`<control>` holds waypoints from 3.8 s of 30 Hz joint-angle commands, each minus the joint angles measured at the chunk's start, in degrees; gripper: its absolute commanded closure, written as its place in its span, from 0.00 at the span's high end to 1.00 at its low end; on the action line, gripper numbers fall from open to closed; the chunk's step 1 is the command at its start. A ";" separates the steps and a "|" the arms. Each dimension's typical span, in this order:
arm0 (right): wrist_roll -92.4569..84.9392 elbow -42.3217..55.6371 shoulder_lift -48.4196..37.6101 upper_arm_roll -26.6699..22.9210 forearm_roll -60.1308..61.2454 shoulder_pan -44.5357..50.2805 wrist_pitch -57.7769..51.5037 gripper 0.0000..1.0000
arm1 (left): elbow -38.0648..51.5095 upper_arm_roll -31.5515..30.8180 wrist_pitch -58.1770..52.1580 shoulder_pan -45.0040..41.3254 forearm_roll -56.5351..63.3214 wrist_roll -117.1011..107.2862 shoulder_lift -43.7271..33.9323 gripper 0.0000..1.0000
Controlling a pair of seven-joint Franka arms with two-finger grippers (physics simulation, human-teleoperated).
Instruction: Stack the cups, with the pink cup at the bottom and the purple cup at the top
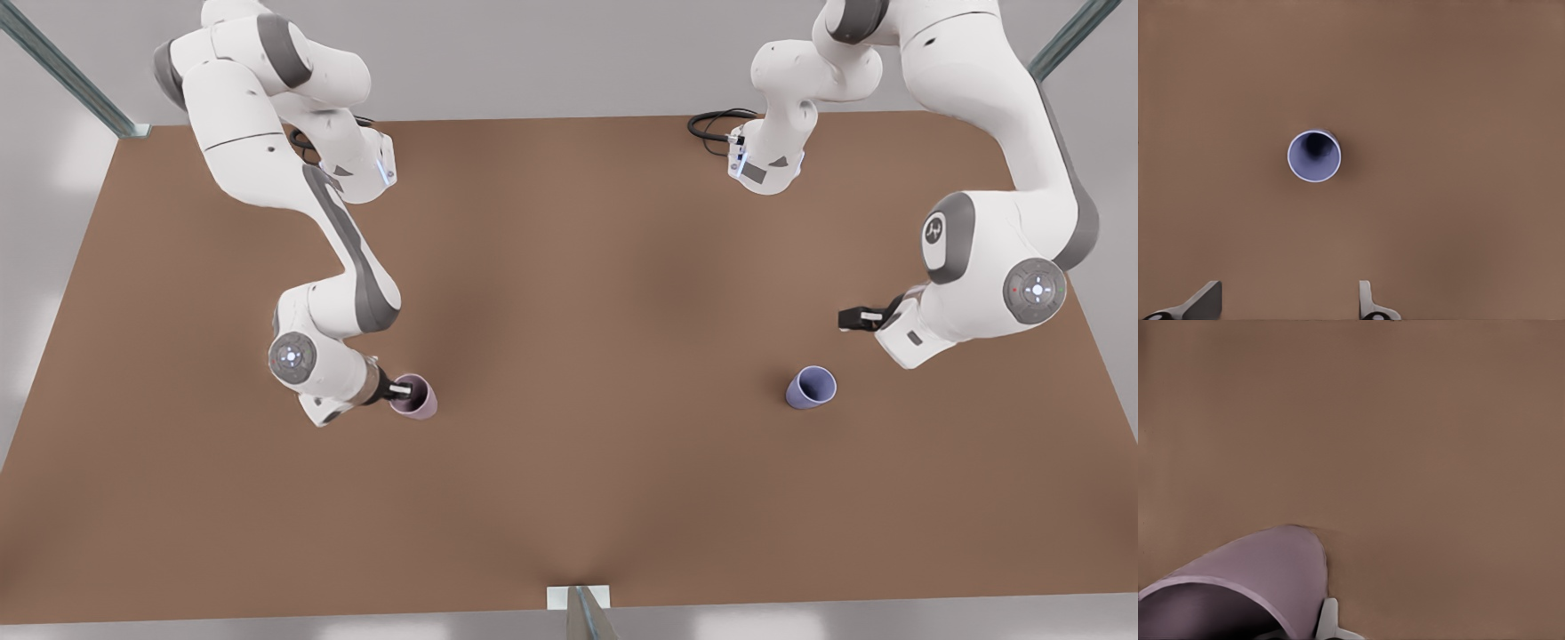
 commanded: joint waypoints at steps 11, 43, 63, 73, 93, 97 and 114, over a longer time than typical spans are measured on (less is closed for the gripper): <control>47.02 50.65 29.13 -0.20 0.08 24.76 -11.15 0.21 | -15.91 0.07 38.81 0.12 -0.14 -0.35 1.95 1.00; 47.73 53.47 38.71 -0.99 -5.72 34.70 -4.64 1.00 | -18.73 1.04 36.35 2.14 -0.93 0.70 14.17 0.95; 1.51 31.75 -6.37 -2.04 -11.70 1.85 -42.31 1.00 | -11.71 0.51 23.79 -0.93 -2.96 -1.93 9.69 0.21; -65.96 9.17 -21.75 -6.44 -8.10 -10.92 -24.06 1.00 | 20.56 -4.41 -0.30 -16.84 -1.55 -42.45 22.95 0.21; -18.01 9.78 -20.61 -8.20 -7.49 -8.72 -27.93 1.00 | 20.74 -5.55 4.36 -20.71 -6.12 -50.89 25.86 0.21; -18.80 10.40 -19.38 -8.11 -7.31 -10.83 -27.40 1.00 | 19.86 -5.55 4.36 -20.79 -6.12 -50.80 25.94 0.21; -18.89 10.93 -19.21 -7.93 -7.31 -10.57 -27.40 1.00 | 18.71 -5.73 6.73 -20.88 -6.38 -50.80 26.74 0.21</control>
